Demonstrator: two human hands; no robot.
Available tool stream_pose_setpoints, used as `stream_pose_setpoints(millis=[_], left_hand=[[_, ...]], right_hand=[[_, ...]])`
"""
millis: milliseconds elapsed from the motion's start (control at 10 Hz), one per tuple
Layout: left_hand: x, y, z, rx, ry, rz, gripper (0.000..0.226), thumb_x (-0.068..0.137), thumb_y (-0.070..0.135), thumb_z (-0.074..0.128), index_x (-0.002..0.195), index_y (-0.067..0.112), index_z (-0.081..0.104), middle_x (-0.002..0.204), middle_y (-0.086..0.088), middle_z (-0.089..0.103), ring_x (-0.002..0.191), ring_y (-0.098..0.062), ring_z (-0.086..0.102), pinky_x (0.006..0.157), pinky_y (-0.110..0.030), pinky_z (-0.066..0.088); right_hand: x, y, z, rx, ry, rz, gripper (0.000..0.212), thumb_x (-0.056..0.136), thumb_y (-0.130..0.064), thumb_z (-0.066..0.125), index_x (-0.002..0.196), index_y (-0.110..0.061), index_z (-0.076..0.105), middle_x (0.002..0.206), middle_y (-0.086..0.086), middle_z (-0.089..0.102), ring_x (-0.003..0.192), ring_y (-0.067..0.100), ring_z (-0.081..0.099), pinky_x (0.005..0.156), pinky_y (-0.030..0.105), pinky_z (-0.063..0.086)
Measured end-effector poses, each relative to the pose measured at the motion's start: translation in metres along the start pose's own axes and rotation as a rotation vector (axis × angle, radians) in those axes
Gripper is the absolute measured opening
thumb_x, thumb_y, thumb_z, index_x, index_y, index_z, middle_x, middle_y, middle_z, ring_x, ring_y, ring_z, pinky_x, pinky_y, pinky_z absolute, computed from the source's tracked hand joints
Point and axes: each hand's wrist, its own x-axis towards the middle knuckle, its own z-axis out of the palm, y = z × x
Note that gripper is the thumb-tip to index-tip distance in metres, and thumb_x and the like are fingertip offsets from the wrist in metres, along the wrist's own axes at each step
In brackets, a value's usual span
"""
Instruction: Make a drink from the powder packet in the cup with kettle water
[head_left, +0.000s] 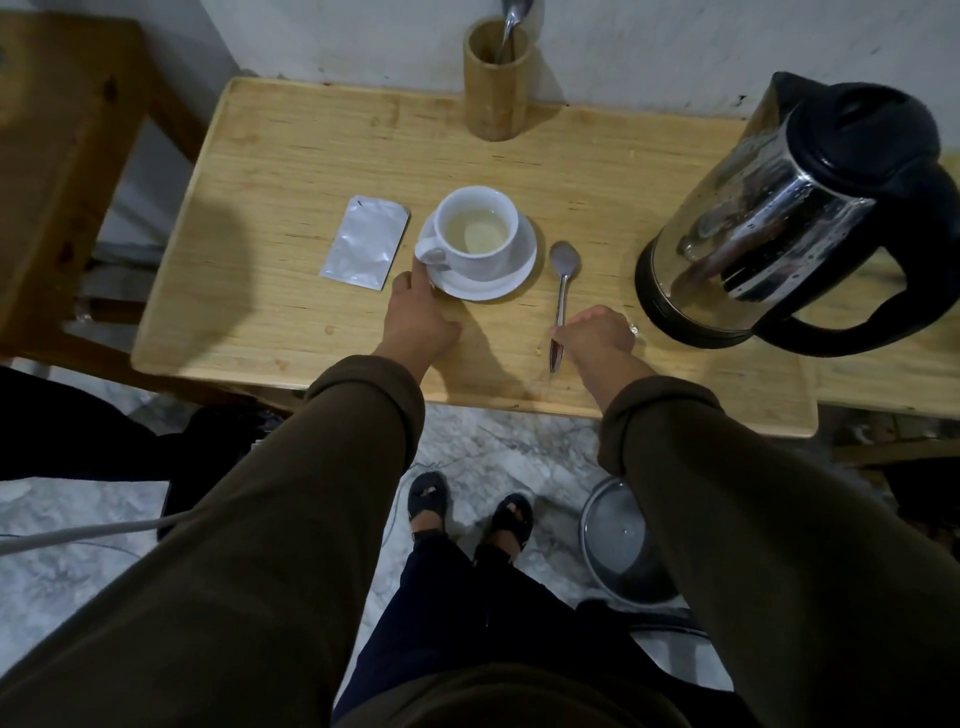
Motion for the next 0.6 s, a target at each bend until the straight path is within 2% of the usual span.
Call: stream_pose_setpoints(millis=[100, 200, 300, 400, 500, 600], left_hand=[[0.001, -0.001, -0.004, -0.014, -0.03, -0.002, 0.092, 0.08, 0.011, 0.063, 0.152, 0.018, 0.006, 0.145, -0.013, 0.032, 0.133, -0.028, 0.037, 0.104, -0.034, 0.039], [-0.001, 0.0, -0.01, -0.037, -0.072, 0.021, 0.089, 0.081, 0.011, 0.061, 0.152, 0.017, 0.006, 0.146, -0.014, 0.03, 0.135, -0.03, 0.036, 0.105, -0.036, 0.038], [-0.007, -0.001, -0.017, -0.128, -0.054, 0.005, 0.088, 0.083, 0.013, 0.06, 0.152, 0.016, 0.005, 0.153, -0.014, 0.018, 0.14, -0.029, 0.029, 0.108, -0.036, 0.036], [-0.02, -0.01, -0.024, -0.109, -0.033, 0.0, 0.083, 0.085, 0.018, 0.058, 0.152, 0.011, 0.008, 0.157, -0.014, 0.013, 0.143, -0.027, 0.023, 0.113, -0.034, 0.031], [-0.031, -0.023, -0.039, -0.08, -0.061, 0.013, 0.078, 0.085, 0.023, 0.061, 0.149, 0.007, 0.02, 0.154, -0.016, 0.021, 0.144, -0.027, 0.024, 0.115, -0.03, 0.026], [-0.048, -0.05, -0.044, -0.057, -0.044, 0.103, 0.068, 0.083, 0.022, 0.064, 0.142, 0.005, 0.036, 0.148, -0.018, 0.036, 0.139, -0.027, 0.032, 0.112, -0.025, 0.025]], right_hand=[[-0.005, 0.001, -0.003, 0.084, 0.022, -0.014, 0.025, 0.081, -0.028, 0.071, 0.097, -0.013, 0.058, 0.117, 0.004, 0.064, 0.11, 0.023, 0.061, 0.075, 0.025, 0.041], [-0.011, 0.0, -0.007, 0.17, 0.093, -0.026, 0.024, 0.078, -0.022, 0.072, 0.098, -0.015, 0.059, 0.112, 0.005, 0.065, 0.103, 0.025, 0.063, 0.083, 0.033, 0.053], [-0.023, -0.004, -0.013, 0.254, 0.169, -0.019, 0.018, 0.077, -0.014, 0.069, 0.079, -0.021, 0.053, 0.109, 0.008, 0.066, 0.093, 0.028, 0.066, 0.08, 0.037, 0.057], [-0.041, -0.002, -0.013, 0.231, 0.198, -0.045, 0.012, 0.08, -0.013, 0.065, 0.086, -0.02, 0.058, 0.109, 0.008, 0.065, 0.087, 0.024, 0.061, 0.072, 0.029, 0.049], [-0.068, -0.002, -0.015, 0.217, 0.183, -0.122, 0.016, 0.083, -0.013, 0.06, 0.098, -0.014, 0.064, 0.104, 0.006, 0.066, 0.096, 0.023, 0.06, 0.076, 0.024, 0.039], [-0.106, 0.024, -0.006, 0.253, 0.099, -0.215, 0.006, 0.084, -0.014, 0.061, 0.089, -0.014, 0.065, 0.086, 0.0, 0.066, 0.084, 0.019, 0.061, 0.069, 0.023, 0.042]])
